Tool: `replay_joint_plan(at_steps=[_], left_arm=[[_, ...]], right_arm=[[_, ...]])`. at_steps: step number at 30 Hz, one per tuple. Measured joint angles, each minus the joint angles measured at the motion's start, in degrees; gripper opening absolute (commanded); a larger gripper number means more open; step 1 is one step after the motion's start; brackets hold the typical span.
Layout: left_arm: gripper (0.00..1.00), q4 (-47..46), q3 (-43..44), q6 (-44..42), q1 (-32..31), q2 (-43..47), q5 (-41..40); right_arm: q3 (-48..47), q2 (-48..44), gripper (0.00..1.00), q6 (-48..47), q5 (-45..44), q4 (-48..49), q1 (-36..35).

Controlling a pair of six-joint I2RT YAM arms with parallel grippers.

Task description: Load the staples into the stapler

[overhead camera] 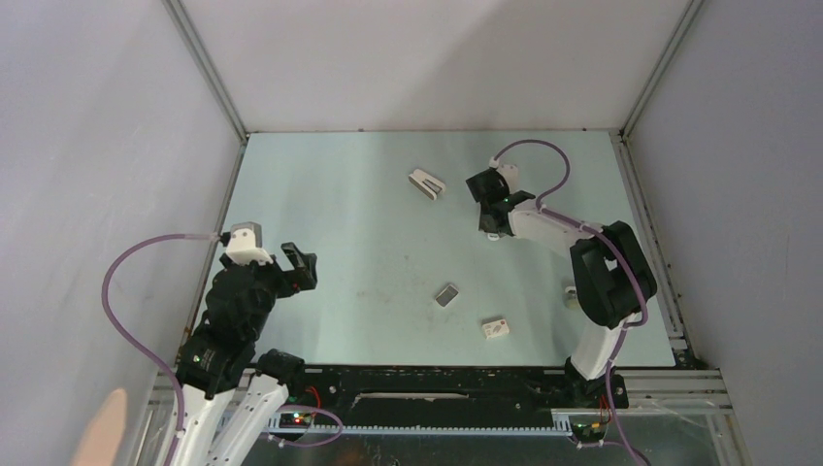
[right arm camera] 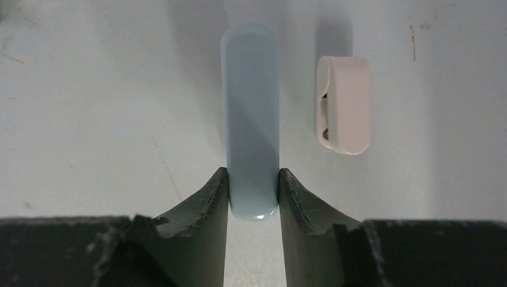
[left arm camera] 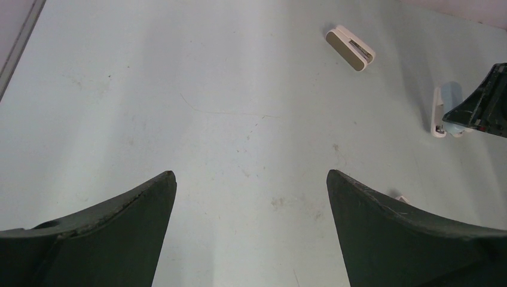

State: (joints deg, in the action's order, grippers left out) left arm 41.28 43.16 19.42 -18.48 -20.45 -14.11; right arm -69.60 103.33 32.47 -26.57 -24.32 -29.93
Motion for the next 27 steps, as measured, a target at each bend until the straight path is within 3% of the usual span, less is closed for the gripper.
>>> replay_joint_plan(at_steps=[8,18,27], left_arm=[[1.00,0.0,-0.1,0.0,0.6,-0.6,0.8],[1.00,0.0,-0.3,0.0,0.6,-0.5,0.9],[1.00,0.0,-0.3,0.0,0.6,-0.4,0.9]], right_arm=[[0.8,0.0,0.11,-1.7,2.4,0.5,2.5],[0.8,0.0,0.60,-2.2,4.3,0.8,3.0],[5.0,-6.8,0.81,-2.2,4.9,1.7,3.0]])
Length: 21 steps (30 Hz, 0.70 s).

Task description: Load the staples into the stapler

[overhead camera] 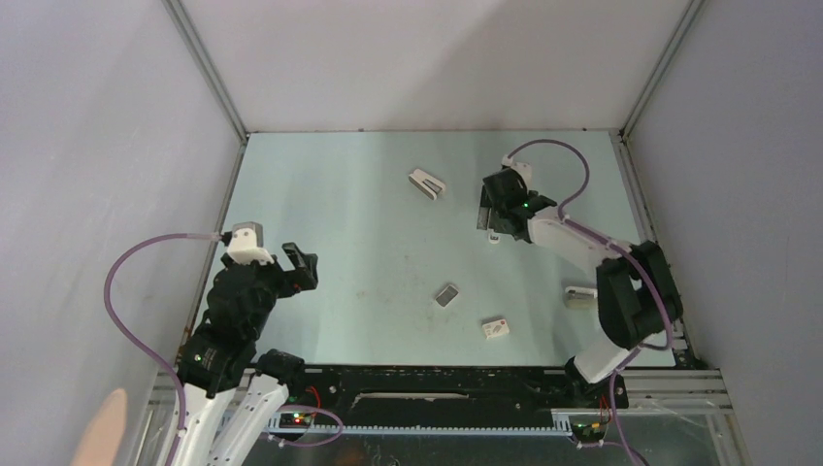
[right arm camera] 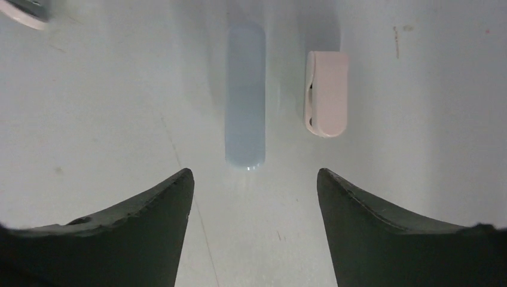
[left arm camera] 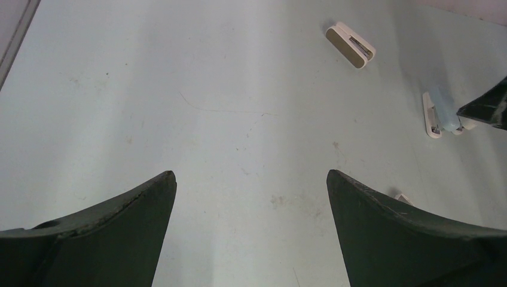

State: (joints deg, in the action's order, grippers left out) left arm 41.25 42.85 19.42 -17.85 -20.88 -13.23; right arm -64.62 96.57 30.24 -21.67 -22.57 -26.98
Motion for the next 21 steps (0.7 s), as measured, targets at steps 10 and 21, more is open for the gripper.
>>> replay_joint_plan(at_steps=[10,21], left_arm=[[1.00,0.0,0.0,0.0,0.0,2.0,-0.1],[1.00,0.0,0.0,0.0,0.0,4.4,-1.3]], right_arm=[[6.5,-26.3,0.96,-1.6,-2.1,-0.1,0.0],[10.6,-56.5,0.98,-4.8,-7.1,-7.2,0.0]])
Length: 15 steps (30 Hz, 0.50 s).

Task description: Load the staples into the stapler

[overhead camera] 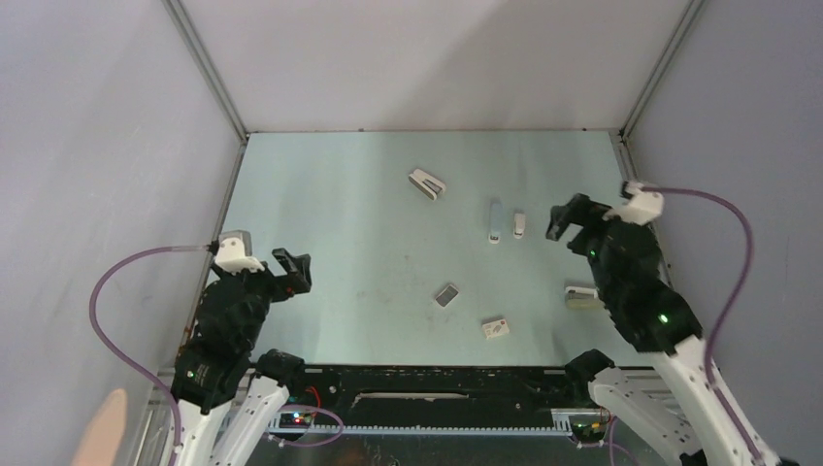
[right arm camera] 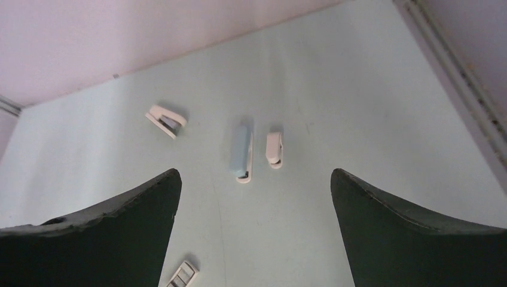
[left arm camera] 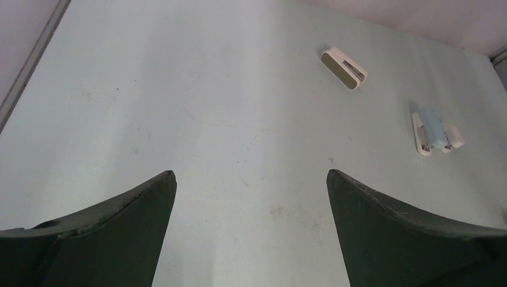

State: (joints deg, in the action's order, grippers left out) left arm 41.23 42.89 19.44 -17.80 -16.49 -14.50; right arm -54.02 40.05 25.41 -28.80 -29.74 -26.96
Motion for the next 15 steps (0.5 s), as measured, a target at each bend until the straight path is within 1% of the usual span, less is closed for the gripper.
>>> replay_joint_plan(at_steps=[3,6,11,15], left_arm=[[1.00,0.2,1.0,0.0,0.0,0.7,-0.7],[1.00,0.3,3.9,-0.5,0.0,1.8,-1.9],[1.00,-1.7,8.0,-2.1,0.0,5.8,-4.2],[1.00,-6.1,7.1,-3.3,0.0,10.7,-6.3]], right_arm=[[0.1,-7.1,0.99,-0.9,-1.3,-2.5,0.0],[0.1,-14.5,1.00,-1.8,-3.0,-4.3,0.0],[0.1,-21.8,0.99,-3.6,-4.8,-7.1,0.0],[0.1,-26.6,0.99,-4.9,-6.9,-9.7,0.0]])
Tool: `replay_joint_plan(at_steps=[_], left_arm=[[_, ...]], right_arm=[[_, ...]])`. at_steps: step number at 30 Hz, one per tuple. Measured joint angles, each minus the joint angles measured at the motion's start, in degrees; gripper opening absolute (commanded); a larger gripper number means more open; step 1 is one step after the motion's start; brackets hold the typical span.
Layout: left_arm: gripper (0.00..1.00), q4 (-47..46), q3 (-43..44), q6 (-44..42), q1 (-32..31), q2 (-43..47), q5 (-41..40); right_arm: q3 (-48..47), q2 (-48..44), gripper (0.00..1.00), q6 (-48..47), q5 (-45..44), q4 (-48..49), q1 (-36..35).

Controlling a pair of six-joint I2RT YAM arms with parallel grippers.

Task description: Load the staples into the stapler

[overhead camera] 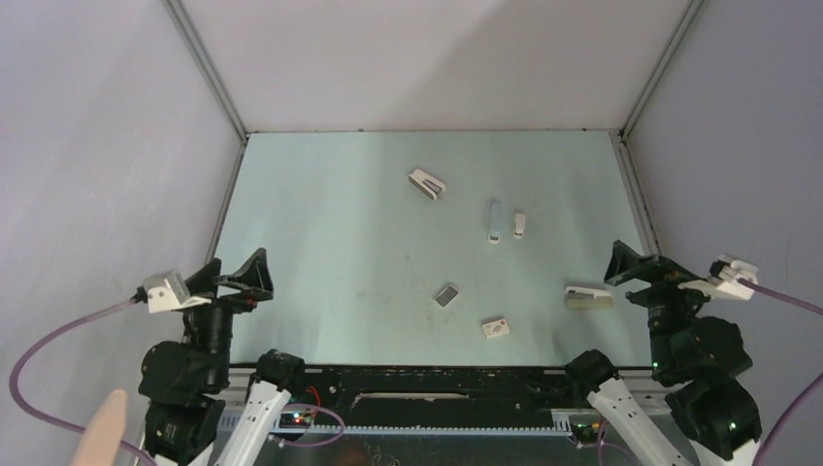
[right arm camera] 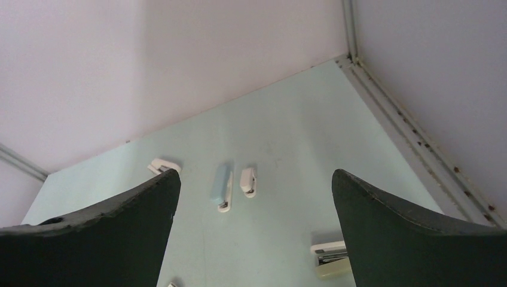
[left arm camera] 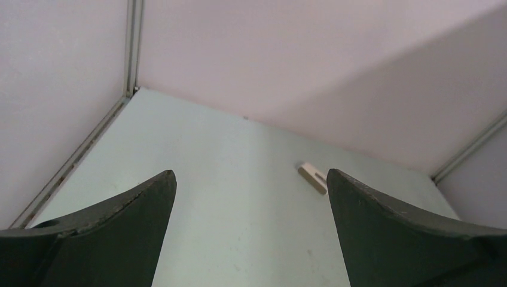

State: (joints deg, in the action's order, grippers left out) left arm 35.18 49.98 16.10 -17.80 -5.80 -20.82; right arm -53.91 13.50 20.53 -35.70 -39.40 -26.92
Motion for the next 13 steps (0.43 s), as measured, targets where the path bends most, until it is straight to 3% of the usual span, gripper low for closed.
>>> replay_joint_plan(at_steps=[5,13], left_arm=[[1.00,-5.5,-5.5,-0.3,0.0,5.5,-3.1],[1.00,-9.2,-11.4,-1.2,0.0,5.5,-8.0]], right_arm=[[0.6,-4.7,1.00,-0.8,-3.2,-0.5,0.0],[3.0,-5.9,0.99,-1.9,-5.1,-0.6,0.0]])
